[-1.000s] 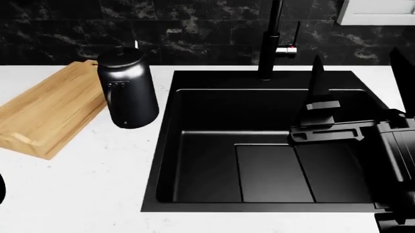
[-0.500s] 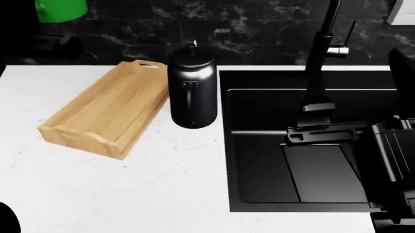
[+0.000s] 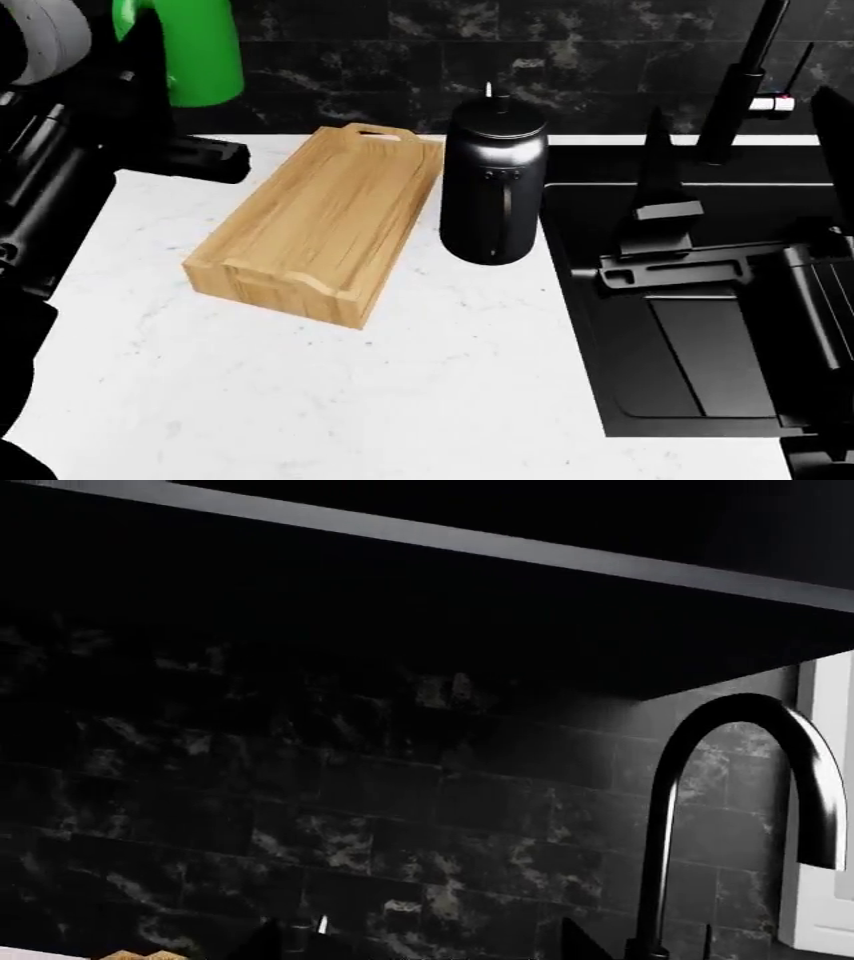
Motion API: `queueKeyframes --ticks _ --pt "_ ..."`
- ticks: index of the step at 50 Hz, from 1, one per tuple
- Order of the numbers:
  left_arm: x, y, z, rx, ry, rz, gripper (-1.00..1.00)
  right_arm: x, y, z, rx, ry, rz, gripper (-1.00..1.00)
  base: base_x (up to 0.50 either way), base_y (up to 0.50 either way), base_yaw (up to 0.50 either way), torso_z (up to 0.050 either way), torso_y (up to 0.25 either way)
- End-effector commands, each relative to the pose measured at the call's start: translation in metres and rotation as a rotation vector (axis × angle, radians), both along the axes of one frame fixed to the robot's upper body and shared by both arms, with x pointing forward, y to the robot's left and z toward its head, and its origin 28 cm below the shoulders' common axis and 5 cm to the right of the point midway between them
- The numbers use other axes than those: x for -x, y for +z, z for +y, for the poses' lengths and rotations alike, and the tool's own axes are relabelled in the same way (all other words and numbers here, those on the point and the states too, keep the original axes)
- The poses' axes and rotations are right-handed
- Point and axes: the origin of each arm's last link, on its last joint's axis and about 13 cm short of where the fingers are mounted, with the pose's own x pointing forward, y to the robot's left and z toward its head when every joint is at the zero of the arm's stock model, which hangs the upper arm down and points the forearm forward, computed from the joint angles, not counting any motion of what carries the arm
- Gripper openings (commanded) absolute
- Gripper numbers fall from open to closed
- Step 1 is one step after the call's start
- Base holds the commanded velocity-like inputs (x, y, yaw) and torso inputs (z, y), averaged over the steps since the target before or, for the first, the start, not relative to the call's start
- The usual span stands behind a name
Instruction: Pick the kettle from the counter and place it on the tray. Then pick the mug from the cabinet and place it on the tray. Then close the cabinet doors.
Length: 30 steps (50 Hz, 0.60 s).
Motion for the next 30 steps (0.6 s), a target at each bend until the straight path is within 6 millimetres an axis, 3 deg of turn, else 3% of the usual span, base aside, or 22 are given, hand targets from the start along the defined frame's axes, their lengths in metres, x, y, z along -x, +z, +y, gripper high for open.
queueKeyframes --ticks 1,8,16,30 --pt "-0.025 -0.017 -0.004 -0.032 -0.02 0.044 -1.0 0.014 0.024 -0.003 0.02 0.038 0.051 1.0 0.0 0.0 0.0 0.0 0.0" --pt "-0.06 -0.026 -0.011 -0.045 -0.008 0.081 -1.0 0.038 0.053 -0.004 0.051 0.075 0.098 1.0 0.0 0.0 0.0 0.0 0.0" --pt "-0.082 -0.032 -0.015 -0.06 0.01 0.116 -1.0 0.049 0.066 -0.004 0.052 0.103 0.126 1.0 0.01 0.0 0.0 0.0 0.001" --pt "-0.093 -0.035 -0.014 -0.064 0.034 0.139 -1.0 0.048 0.066 -0.003 0.054 0.119 0.135 1.0 0.49 0.0 0.0 0.0 0.001"
